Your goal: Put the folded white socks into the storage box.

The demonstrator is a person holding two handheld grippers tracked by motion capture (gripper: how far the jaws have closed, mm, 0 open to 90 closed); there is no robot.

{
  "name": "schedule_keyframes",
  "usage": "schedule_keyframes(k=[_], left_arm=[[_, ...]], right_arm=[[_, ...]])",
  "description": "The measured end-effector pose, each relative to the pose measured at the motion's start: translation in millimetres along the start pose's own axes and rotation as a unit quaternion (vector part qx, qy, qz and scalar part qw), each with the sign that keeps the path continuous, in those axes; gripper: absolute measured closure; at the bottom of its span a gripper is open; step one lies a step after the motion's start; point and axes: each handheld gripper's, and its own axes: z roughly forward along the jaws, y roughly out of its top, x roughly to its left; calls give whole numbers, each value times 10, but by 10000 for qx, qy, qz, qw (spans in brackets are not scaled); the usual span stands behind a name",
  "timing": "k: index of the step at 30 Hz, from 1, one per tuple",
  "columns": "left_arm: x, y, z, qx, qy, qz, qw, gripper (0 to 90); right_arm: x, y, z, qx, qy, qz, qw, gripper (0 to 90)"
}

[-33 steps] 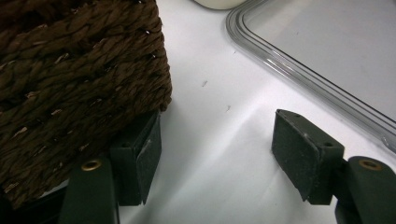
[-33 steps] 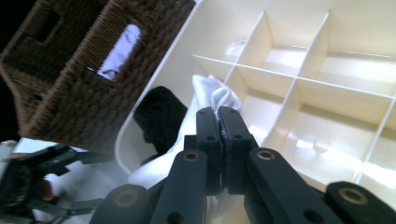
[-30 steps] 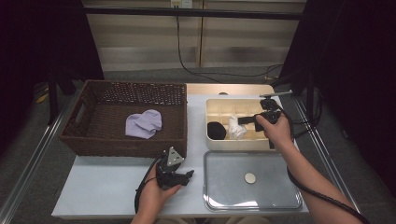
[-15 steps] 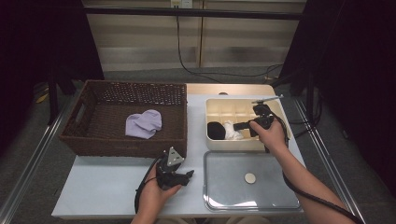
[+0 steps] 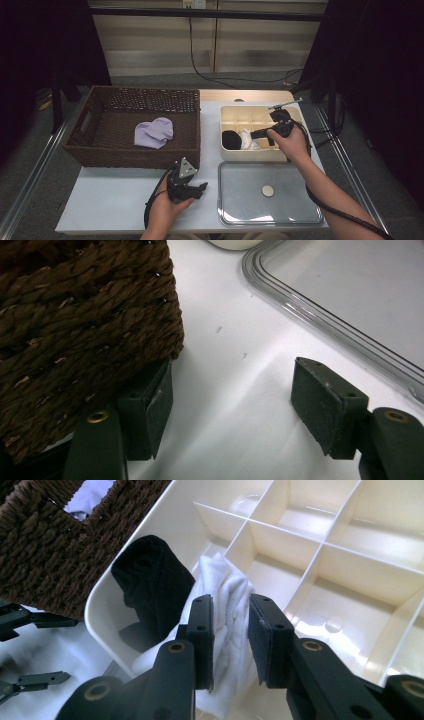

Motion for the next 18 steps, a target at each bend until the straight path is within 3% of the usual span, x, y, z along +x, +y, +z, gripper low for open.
schedule_keyframes(k=[9,13,18], left_arm=[[1,0,0,0,-1,2,10000,331],[1,0,1,-8,-9,-4,10000,331],[1,0,0,-1,-3,-2,10000,331]], right_arm=[[25,121,-115,177,-122,-66,9997,679],[47,169,-154,329,-134,-87,9993,717],[110,226,-162,568,-204,-328,9976,795]])
